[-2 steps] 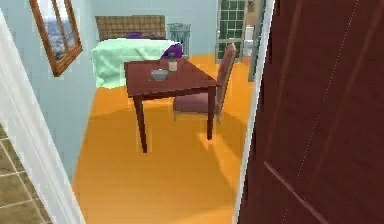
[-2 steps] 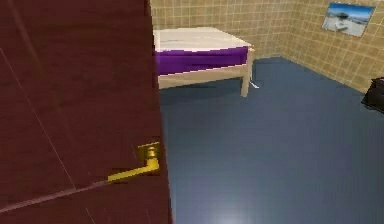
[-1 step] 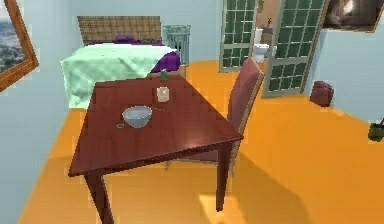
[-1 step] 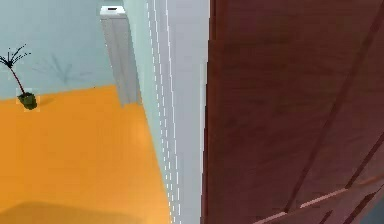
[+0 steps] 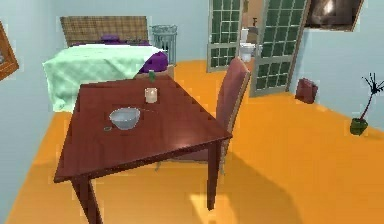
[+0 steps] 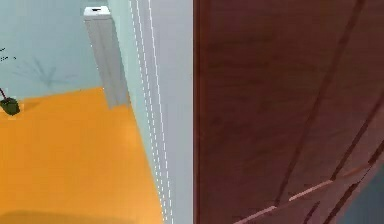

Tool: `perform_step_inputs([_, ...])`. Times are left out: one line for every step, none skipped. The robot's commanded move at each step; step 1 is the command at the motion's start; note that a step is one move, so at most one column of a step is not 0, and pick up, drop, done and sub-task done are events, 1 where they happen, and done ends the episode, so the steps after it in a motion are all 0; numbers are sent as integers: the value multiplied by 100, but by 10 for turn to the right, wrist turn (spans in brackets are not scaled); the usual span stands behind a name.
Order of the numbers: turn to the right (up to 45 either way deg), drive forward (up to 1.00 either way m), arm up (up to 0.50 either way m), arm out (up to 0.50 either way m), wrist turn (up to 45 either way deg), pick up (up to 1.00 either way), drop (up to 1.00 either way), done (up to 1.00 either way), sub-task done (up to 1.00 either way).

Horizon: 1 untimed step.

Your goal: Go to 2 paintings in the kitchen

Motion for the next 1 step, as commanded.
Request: perform_step_inputs([0, 20, 0, 0, 0, 0, 0, 0, 0])
